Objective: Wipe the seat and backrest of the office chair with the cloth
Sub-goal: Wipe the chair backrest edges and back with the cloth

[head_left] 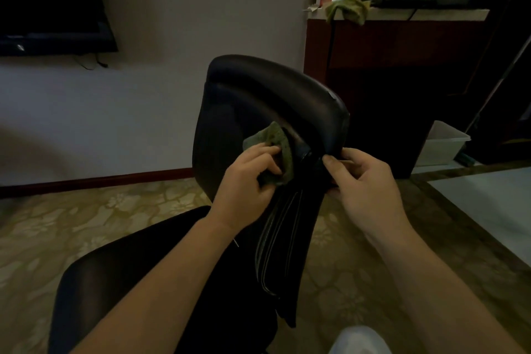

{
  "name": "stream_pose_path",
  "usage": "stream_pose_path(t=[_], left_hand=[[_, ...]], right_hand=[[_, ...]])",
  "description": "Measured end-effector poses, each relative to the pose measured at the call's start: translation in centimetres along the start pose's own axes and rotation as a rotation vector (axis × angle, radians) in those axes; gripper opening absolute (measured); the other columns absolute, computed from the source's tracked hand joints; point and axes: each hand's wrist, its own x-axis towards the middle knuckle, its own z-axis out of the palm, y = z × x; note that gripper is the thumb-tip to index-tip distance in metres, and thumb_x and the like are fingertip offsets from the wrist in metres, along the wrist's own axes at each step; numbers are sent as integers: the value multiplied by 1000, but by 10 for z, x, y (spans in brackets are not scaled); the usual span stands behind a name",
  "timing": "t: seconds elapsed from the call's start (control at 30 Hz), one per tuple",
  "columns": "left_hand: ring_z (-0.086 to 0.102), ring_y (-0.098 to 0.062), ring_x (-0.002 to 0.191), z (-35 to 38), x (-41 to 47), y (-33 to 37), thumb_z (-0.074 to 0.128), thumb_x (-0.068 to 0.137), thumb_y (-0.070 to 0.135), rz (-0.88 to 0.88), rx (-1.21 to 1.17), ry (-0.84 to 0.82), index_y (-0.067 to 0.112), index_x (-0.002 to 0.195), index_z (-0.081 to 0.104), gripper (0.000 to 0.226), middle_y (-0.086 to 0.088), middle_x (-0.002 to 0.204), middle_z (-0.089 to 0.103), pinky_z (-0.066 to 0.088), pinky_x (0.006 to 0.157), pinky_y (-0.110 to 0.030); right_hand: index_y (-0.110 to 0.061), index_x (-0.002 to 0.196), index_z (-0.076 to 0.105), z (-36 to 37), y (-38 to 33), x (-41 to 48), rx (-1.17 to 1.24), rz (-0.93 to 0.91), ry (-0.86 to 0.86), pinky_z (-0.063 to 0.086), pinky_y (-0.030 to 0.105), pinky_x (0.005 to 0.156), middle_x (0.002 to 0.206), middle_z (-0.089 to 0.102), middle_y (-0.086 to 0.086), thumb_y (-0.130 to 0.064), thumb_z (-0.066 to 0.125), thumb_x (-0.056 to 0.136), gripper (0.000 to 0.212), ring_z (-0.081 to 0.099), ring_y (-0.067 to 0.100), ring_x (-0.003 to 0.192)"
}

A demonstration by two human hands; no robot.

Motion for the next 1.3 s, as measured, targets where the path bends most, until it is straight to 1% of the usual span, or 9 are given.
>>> stream_pose_path(t=[0.2, 0.5, 0.77, 0.83, 0.93, 1.0, 1.1, 1.23, 1.3], left_hand=[[58, 4, 103, 5, 11, 23, 65, 97, 22, -226, -233, 172, 22, 112, 67, 15, 15, 108, 61, 44, 89, -7], [48, 2, 118, 23, 7, 31, 68, 95, 29, -313, -132, 250, 17, 136, 58, 43, 10, 129, 54, 33, 93, 4], [50, 5, 101, 20, 10, 41, 67, 92, 17, -261, 57, 231, 15, 122, 71, 29, 11, 112, 64, 33, 82, 5], [52, 3, 101, 13, 7, 38, 68, 91, 15, -217, 75, 170, 14, 120, 71, 29, 5, 114, 68, 37, 87, 1], [56, -11, 118, -3, 6, 23, 69, 89, 10, -94, 157, 62, 14, 118, 72, 29, 1, 117, 70, 44, 110, -35], [46, -22, 137, -14, 10, 16, 69, 89, 10, -5, 338, 39, 16, 117, 73, 28, 0, 123, 70, 26, 121, -49], [42, -26, 140, -17, 15, 25, 66, 92, 15, -5, 457, 1, 16, 121, 70, 29, -3, 128, 68, 21, 119, -44], [63, -20, 103, -7, 14, 32, 62, 95, 21, -159, 367, -30, 16, 109, 65, 15, -2, 106, 67, 48, 95, -35], [64, -18, 96, -6, 16, 33, 57, 99, 23, -241, 306, -57, 15, 112, 65, 17, -1, 104, 68, 51, 89, -34]], right_hand=[[-28, 106, 72, 2, -1, -1, -36, -25, 31, 60, 42, 82, 93, 75, -7, -28, 60, 98, 14, 72, 8, 89], [-28, 104, 71, 1, -3, 1, 14, 23, 6, 61, 43, 81, 93, 76, -4, -25, 60, 98, 12, 72, 11, 90], [-22, 105, 70, 0, -5, -2, 46, 34, -1, 61, 35, 78, 92, 76, -2, -22, 60, 99, 12, 72, 10, 88], [-21, 108, 70, -1, -6, -3, 68, 52, -10, 61, 37, 79, 94, 76, -1, -22, 60, 99, 13, 73, 11, 89], [-23, 109, 69, -2, -7, -4, 85, 71, -36, 61, 39, 80, 96, 76, -2, -23, 59, 99, 14, 72, 11, 91], [-25, 107, 69, 0, -7, -4, 60, 57, -21, 62, 41, 79, 95, 75, -2, -25, 59, 99, 13, 72, 10, 90], [-28, 106, 70, 2, -5, -5, 0, 24, 4, 61, 44, 81, 95, 75, -5, -29, 60, 98, 13, 72, 10, 90], [-28, 104, 71, 0, -6, -4, -8, 23, 9, 61, 45, 80, 94, 75, -5, -28, 60, 98, 12, 72, 10, 89], [-29, 104, 70, 0, -6, -5, -15, 14, 6, 60, 45, 81, 94, 75, -5, -28, 60, 98, 12, 72, 10, 89]])
